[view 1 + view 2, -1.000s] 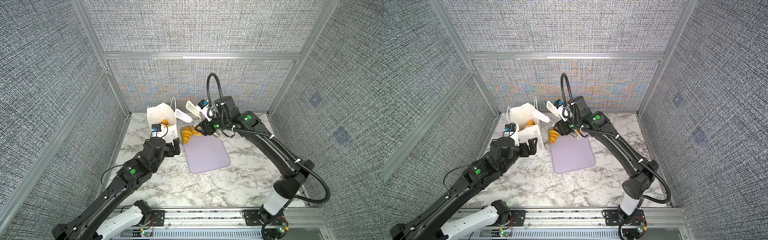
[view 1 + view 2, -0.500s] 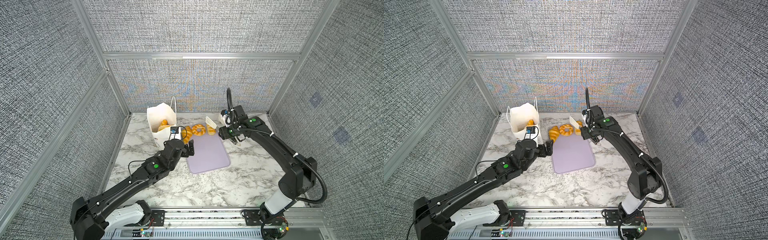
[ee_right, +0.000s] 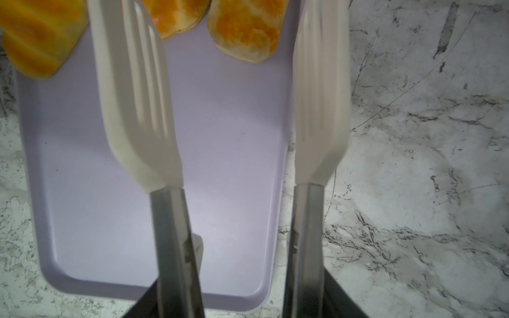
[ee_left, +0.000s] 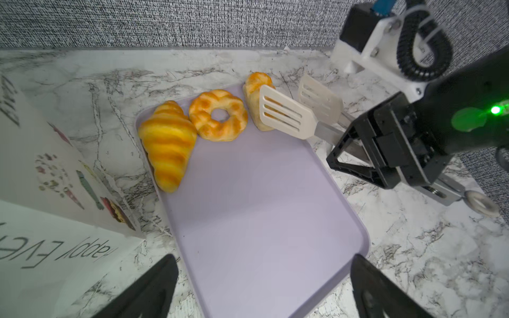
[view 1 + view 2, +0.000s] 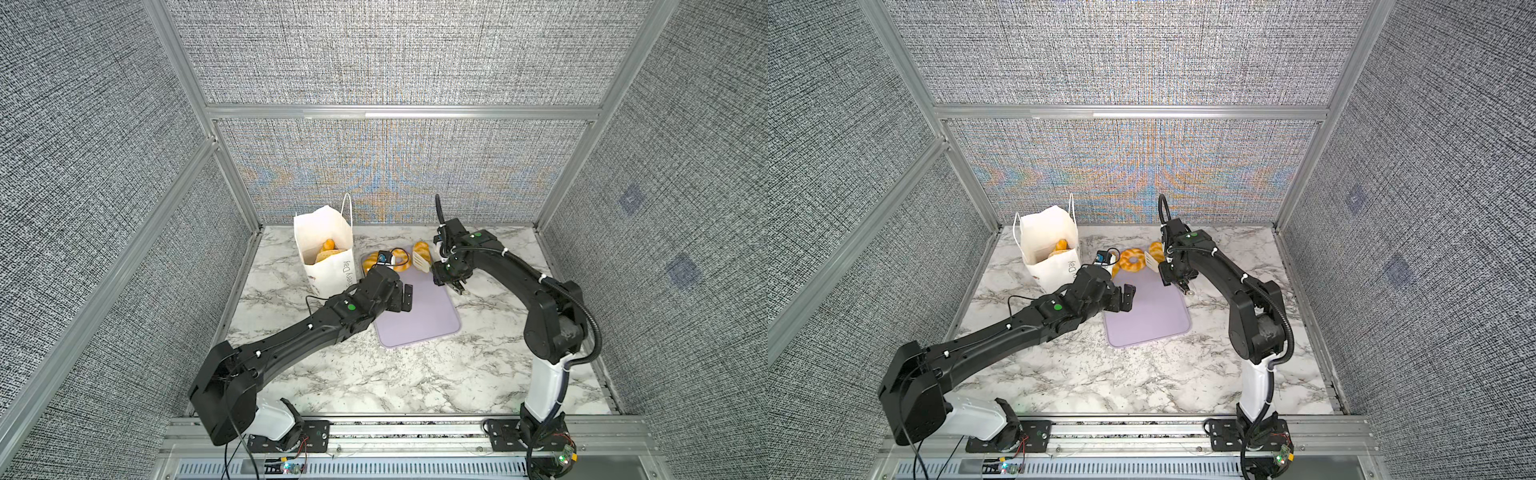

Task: Place the fake bread into the paper bag
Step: 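Move the open tongs back over the tray with the right gripper, then lower the tongs around the puffy pastry with the right gripper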

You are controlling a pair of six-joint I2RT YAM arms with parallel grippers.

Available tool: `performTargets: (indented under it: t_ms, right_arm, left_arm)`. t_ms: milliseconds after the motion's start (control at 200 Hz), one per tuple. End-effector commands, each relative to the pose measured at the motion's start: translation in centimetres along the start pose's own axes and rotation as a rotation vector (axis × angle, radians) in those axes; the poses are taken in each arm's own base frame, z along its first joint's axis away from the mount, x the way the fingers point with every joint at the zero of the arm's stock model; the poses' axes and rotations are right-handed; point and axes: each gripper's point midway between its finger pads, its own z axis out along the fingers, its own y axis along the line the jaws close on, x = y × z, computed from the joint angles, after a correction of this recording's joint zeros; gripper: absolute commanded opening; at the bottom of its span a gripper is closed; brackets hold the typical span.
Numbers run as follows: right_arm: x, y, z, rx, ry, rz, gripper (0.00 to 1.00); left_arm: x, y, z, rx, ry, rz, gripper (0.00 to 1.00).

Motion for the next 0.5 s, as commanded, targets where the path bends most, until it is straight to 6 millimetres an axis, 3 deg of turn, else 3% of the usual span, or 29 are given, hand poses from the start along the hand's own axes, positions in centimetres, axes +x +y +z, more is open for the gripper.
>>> performTargets:
  t_ms: [0,495]
  right_arm:
    - [0.1,-0.1,0.7,0.011,0.043,0.027,0.58]
    - [-0.6,-0.5,3.7,0.048,0.138,0.062,0.51]
  left_arm:
    - [0.5,0.1,0.7,-0.014,0.052,0.064,0.99]
    - [1.4,2.2,1.1,-0.034,0.088,0.102,1.0]
